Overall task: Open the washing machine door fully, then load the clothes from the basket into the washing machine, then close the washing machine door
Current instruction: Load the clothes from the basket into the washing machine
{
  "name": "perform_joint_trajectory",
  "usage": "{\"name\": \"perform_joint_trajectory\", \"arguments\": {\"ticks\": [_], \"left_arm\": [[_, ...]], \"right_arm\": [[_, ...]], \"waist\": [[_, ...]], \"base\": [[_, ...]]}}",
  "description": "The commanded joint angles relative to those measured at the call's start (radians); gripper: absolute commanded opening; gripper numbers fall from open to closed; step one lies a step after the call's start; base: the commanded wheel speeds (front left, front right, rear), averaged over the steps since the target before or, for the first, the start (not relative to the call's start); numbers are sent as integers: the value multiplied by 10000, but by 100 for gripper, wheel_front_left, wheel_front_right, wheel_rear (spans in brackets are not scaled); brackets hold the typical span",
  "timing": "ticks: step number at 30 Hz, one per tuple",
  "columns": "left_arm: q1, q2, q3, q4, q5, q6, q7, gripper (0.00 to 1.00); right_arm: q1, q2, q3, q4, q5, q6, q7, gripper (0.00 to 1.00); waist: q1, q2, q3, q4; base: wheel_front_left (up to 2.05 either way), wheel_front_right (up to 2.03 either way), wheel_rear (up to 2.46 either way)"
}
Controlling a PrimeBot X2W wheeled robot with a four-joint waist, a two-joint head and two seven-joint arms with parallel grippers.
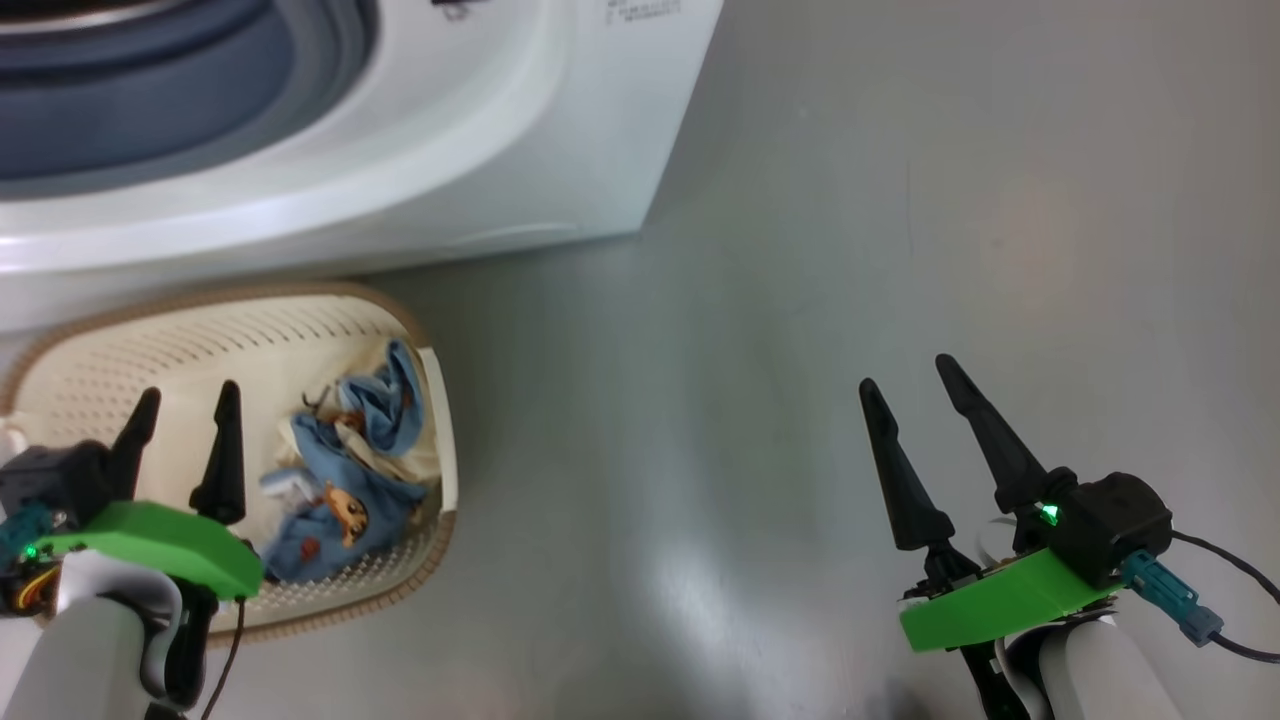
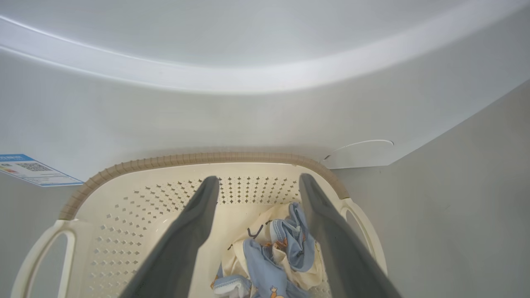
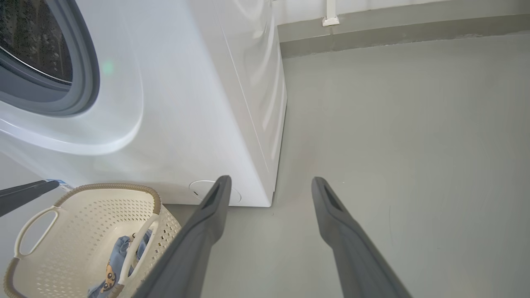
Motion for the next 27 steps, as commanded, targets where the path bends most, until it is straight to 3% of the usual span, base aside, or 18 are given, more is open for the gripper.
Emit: {"name": "perform_joint_trajectory", "arguments": {"ticks": [1,11,27], "left_arm": [[-156,423,140,67,-168,-14,-38,100],[-1499,1005,-1927,2124,-2047,-14,567,100],[-2793,1766,-4050,3106,-4387,-15,1362,100]], "right_arm": [[-30,20,232,-244,-53,16,-49,100],[-131,20,190,-392,-123,16,-49,100],[-308,20,184,-516,-67,16,-49,100]], "waist": [[0,0,651,-159],[0,0,1470,-148],[0,0,2303,-282]], "base": [[0,0,0],[0,0,0],[0,0,0]]}}
